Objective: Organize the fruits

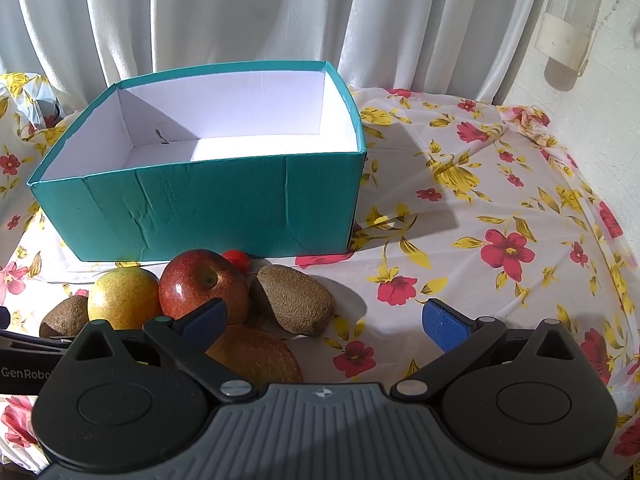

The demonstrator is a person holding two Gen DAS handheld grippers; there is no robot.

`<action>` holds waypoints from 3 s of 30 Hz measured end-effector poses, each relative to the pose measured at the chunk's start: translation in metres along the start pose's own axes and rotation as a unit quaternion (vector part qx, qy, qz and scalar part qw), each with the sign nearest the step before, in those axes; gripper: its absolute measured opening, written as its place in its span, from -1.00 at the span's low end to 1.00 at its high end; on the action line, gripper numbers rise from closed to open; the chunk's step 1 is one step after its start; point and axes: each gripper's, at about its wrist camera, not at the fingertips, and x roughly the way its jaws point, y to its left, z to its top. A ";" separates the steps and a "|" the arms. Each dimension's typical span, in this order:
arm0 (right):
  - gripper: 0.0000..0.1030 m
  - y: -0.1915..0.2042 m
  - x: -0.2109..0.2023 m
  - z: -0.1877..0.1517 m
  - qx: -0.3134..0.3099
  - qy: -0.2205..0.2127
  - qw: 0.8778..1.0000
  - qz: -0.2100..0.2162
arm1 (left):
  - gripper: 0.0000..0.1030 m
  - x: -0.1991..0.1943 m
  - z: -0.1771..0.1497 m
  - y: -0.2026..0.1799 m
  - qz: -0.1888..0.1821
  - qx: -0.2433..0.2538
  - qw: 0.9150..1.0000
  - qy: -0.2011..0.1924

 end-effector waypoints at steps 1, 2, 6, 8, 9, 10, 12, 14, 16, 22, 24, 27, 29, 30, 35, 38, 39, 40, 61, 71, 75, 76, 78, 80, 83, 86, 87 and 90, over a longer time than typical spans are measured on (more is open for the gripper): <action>1.00 0.000 0.000 0.000 0.000 0.000 1.000 0.000 | 1.00 0.000 0.000 0.001 -0.001 -0.001 1.000 0.000; 1.00 0.000 0.000 0.000 0.000 0.000 1.000 0.000 | 1.00 0.000 0.000 0.001 -0.001 -0.001 1.000 0.000; 1.00 0.000 0.000 0.001 0.000 0.000 1.000 0.000 | 1.00 0.000 0.000 0.001 -0.002 -0.001 1.000 0.001; 1.00 0.000 0.000 0.001 0.000 0.001 1.000 0.000 | 1.00 0.001 0.001 0.001 -0.003 -0.001 1.000 0.002; 1.00 0.000 0.000 0.001 0.000 0.000 1.000 0.000 | 1.00 0.001 0.001 0.001 -0.002 -0.001 1.000 0.002; 1.00 0.000 0.001 0.002 0.000 0.001 1.000 0.000 | 1.00 0.001 0.001 0.001 -0.003 -0.001 1.000 0.003; 1.00 0.000 0.001 0.002 0.001 0.001 1.000 0.000 | 1.00 0.002 0.001 0.002 -0.004 -0.001 1.000 0.004; 1.00 0.000 0.001 0.002 0.000 0.001 1.000 0.000 | 1.00 0.003 0.003 0.000 -0.003 -0.001 1.000 0.005; 1.00 -0.001 0.001 0.002 0.000 0.001 1.000 0.000 | 1.00 0.003 0.003 0.000 -0.003 0.001 1.000 0.005; 1.00 0.000 0.003 0.004 0.000 0.003 1.000 0.000 | 1.00 0.004 0.004 -0.001 -0.004 0.002 1.000 0.008; 1.00 0.000 0.003 0.004 0.000 0.003 1.000 0.000 | 1.00 0.005 0.004 -0.001 -0.005 0.002 1.000 0.008; 1.00 0.000 0.003 0.004 0.000 0.003 1.000 0.000 | 1.00 0.005 0.005 -0.001 -0.005 0.002 1.000 0.009; 1.00 0.000 0.003 0.004 0.000 0.003 1.000 0.000 | 1.00 0.005 0.005 -0.001 -0.006 0.002 1.000 0.009; 1.00 0.000 0.003 0.005 0.000 0.004 1.000 0.000 | 1.00 0.005 0.005 -0.001 -0.006 0.002 1.000 0.010; 1.00 -0.001 0.003 0.004 0.000 0.003 1.000 0.000 | 1.00 0.005 0.006 0.000 -0.009 0.000 1.000 0.011; 1.00 -0.001 0.004 0.006 0.000 0.003 1.000 0.000 | 1.00 0.006 0.006 0.000 -0.011 -0.003 1.000 0.013; 1.00 -0.001 0.004 0.006 0.000 0.003 1.000 0.000 | 1.00 0.006 0.006 0.000 -0.011 -0.002 1.000 0.014; 1.00 -0.001 0.004 0.005 -0.001 0.003 1.000 0.000 | 1.00 0.006 0.006 -0.001 -0.009 -0.001 1.000 0.015; 1.00 -0.010 0.007 0.003 0.018 0.012 1.000 0.008 | 1.00 -0.015 -0.017 0.051 -0.084 -0.063 0.984 -0.147; 1.00 -0.010 0.013 0.001 0.022 0.022 0.999 0.016 | 1.00 0.003 -0.024 0.045 -0.081 -0.002 0.991 -0.105; 1.00 -0.012 0.013 0.000 0.031 0.023 0.999 0.019 | 1.00 0.008 -0.021 0.049 -0.080 0.007 0.991 -0.110; 1.00 -0.013 0.012 0.000 0.032 0.022 0.999 0.019 | 1.00 0.009 -0.019 0.050 -0.082 0.010 0.990 -0.110; 1.00 -0.014 0.013 0.000 0.035 0.022 0.999 0.017 | 1.00 0.013 -0.016 0.048 -0.083 0.018 0.991 -0.107; 1.00 -0.015 0.013 0.000 0.039 0.021 0.999 0.018 | 1.00 0.019 -0.014 0.044 -0.083 0.028 0.991 -0.099; 1.00 -0.015 0.012 0.001 0.042 0.020 0.999 0.016 | 0.95 0.027 -0.013 0.038 -0.089 0.046 0.991 -0.086; 1.00 -0.017 0.011 0.002 0.045 0.017 0.999 0.013 | 0.93 0.028 -0.011 0.038 -0.105 0.052 0.990 -0.084; 1.00 -0.017 0.011 0.002 0.047 0.016 0.999 0.012 | 0.89 0.029 -0.010 0.039 -0.110 0.055 0.989 -0.083; 1.00 -0.017 0.011 0.003 0.048 0.015 0.999 0.011 | 0.71 0.028 -0.008 0.041 -0.143 0.059 0.985 -0.079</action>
